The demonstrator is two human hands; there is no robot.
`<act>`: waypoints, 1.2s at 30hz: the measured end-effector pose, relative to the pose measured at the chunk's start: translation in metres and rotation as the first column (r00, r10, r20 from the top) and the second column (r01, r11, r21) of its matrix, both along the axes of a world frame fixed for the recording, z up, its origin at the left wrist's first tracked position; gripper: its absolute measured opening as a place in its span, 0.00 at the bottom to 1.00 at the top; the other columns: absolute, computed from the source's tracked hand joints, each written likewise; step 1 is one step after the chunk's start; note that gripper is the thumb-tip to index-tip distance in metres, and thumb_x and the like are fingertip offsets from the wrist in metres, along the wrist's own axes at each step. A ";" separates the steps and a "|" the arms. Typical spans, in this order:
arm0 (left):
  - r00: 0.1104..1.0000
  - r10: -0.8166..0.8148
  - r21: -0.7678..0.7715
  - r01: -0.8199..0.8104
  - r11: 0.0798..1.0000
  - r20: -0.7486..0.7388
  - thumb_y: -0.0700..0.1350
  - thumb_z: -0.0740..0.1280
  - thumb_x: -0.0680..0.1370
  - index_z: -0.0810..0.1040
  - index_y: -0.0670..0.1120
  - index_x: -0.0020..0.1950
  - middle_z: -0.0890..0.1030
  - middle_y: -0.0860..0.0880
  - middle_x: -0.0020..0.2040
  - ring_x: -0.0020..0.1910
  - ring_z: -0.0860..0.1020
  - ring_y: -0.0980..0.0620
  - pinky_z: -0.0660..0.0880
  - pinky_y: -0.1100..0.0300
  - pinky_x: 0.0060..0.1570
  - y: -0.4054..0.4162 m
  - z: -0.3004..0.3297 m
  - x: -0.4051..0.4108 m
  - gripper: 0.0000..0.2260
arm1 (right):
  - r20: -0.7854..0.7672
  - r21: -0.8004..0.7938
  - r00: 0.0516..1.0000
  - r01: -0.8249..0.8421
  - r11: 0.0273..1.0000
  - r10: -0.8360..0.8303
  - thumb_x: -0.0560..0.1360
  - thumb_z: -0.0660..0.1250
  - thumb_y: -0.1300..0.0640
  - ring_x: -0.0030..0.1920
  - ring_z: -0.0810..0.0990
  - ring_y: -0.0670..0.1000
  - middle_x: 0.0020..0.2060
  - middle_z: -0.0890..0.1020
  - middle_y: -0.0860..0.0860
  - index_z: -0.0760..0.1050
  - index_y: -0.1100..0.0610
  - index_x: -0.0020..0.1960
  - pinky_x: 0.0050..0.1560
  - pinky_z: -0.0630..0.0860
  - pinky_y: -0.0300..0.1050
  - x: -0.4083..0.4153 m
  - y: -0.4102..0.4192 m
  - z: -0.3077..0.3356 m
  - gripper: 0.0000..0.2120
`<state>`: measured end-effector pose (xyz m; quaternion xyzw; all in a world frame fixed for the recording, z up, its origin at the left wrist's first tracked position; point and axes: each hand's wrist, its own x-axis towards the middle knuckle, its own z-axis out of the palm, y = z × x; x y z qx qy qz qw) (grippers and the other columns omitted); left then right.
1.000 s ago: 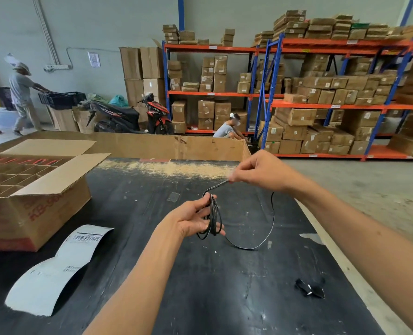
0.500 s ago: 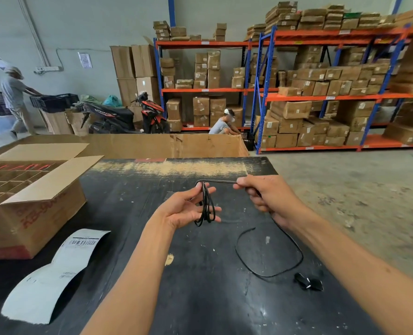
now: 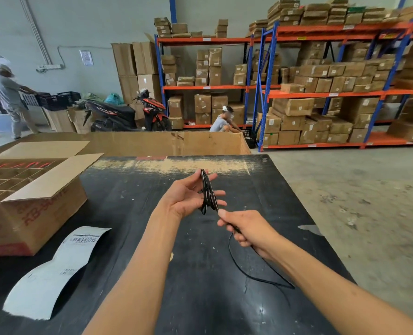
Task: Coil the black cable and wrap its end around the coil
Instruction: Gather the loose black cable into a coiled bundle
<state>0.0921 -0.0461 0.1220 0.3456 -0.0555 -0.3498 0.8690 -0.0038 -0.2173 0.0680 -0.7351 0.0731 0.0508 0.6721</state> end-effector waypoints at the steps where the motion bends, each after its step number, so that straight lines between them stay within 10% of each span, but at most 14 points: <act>1: 1.000 0.019 -0.002 -0.019 1.000 -0.015 0.43 0.67 0.74 0.85 0.37 0.43 0.77 0.38 0.66 0.66 0.63 0.19 0.58 0.20 0.58 0.001 0.001 0.001 0.11 | -0.001 0.005 1.000 -0.010 1.000 0.010 0.77 0.72 0.43 0.24 0.64 0.44 0.29 0.74 0.45 0.87 0.55 0.43 0.23 0.58 0.36 0.002 -0.001 -0.005 0.16; 11: 0.984 -0.166 0.036 0.164 0.986 0.070 0.44 0.69 0.74 0.84 0.38 0.48 0.75 0.39 0.70 0.62 0.66 0.17 0.66 0.20 0.53 0.014 0.015 -0.003 0.10 | 0.052 -0.385 0.989 -0.108 0.917 0.139 0.72 0.66 0.27 0.25 0.65 0.43 0.25 0.72 0.42 0.86 0.50 0.42 0.29 0.63 0.40 0.021 -0.013 -0.046 0.26; 15: 0.934 -0.355 0.204 0.341 0.918 0.035 0.44 0.71 0.74 0.85 0.38 0.52 0.75 0.41 0.69 0.63 0.65 0.17 0.66 0.23 0.54 0.018 0.002 -0.011 0.12 | 0.139 -0.789 0.981 0.025 0.615 0.138 0.70 0.67 0.27 0.31 0.77 0.47 0.25 0.79 0.45 0.82 0.48 0.36 0.35 0.73 0.47 0.050 -0.037 -0.016 0.25; 20: 0.892 -0.452 0.334 0.433 0.837 -0.022 0.46 0.69 0.76 0.84 0.39 0.53 0.74 0.43 0.71 0.63 0.67 0.19 0.68 0.26 0.55 0.014 -0.023 -0.017 0.12 | 0.066 -0.965 0.875 -0.067 0.255 0.479 0.78 0.71 0.44 0.44 0.80 0.49 0.40 0.80 0.44 0.82 0.48 0.49 0.46 0.75 0.48 0.079 -0.048 0.046 0.08; 25: 0.907 -0.410 0.396 0.412 0.820 -0.095 0.44 0.69 0.75 0.81 0.38 0.56 0.68 0.42 0.73 0.56 0.72 0.20 0.68 0.24 0.48 0.002 -0.043 -0.017 0.13 | 0.009 -0.998 0.803 0.046 -0.047 0.596 0.80 0.67 0.41 0.50 0.79 0.51 0.47 0.80 0.49 0.83 0.52 0.54 0.43 0.74 0.48 0.090 -0.032 0.091 0.16; 36: 0.994 -0.010 0.275 0.039 0.961 -0.106 0.45 0.68 0.78 0.79 0.39 0.50 0.82 0.40 0.47 0.50 0.79 0.34 0.69 0.21 0.46 0.013 -0.040 0.011 0.09 | 0.259 -0.879 0.848 0.007 0.477 0.463 0.79 0.70 0.49 0.29 0.77 0.49 0.31 0.86 0.50 0.88 0.53 0.46 0.29 0.70 0.33 0.034 0.014 0.086 0.11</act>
